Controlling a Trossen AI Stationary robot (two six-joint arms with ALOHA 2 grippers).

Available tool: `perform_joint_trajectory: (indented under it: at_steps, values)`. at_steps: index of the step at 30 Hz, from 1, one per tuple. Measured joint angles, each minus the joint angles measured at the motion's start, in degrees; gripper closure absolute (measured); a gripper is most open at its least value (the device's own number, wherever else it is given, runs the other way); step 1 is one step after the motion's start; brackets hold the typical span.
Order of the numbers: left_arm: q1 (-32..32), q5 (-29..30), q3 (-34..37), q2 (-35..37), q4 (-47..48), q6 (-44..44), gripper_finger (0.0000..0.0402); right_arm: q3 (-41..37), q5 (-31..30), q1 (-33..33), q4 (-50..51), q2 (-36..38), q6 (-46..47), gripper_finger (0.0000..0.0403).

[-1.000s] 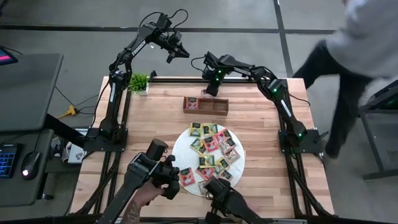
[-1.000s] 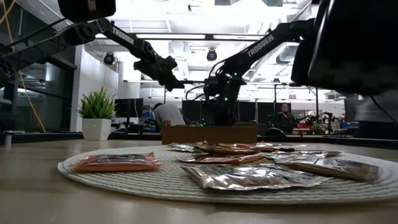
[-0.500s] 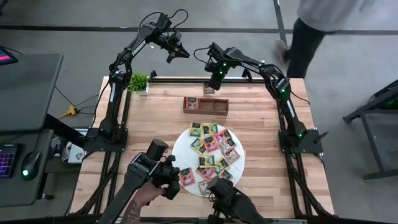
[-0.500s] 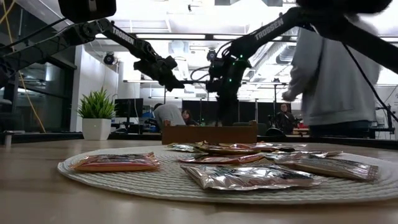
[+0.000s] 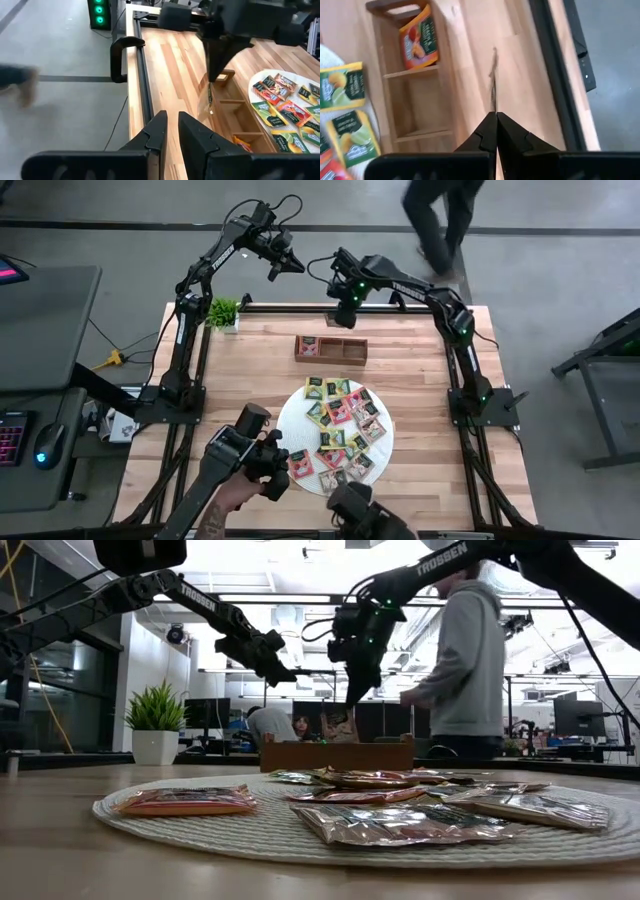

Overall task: Pick & Place Tea
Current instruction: Put the brown tea bag into the middle section of the wooden organizer

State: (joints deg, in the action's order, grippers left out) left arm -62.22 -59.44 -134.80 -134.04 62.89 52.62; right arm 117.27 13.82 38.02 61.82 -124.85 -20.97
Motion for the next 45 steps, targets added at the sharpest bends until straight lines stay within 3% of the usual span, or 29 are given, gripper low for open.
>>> perform_joint_trajectory:
  at_steps: [20, 45]
  values:
    - [0.39, 0.48, -0.02, 0.00, 0.00, -0.28, 0.0357, 0.02, -1.73, -9.09, 3.79, 0.56, 2.97, 0.0403]
    - [0.39, 0.79, -0.02, 0.00, -0.03, -0.23, 0.0357, 0.04, -4.44, -10.75, 2.31, 3.21, 6.99, 0.0403]
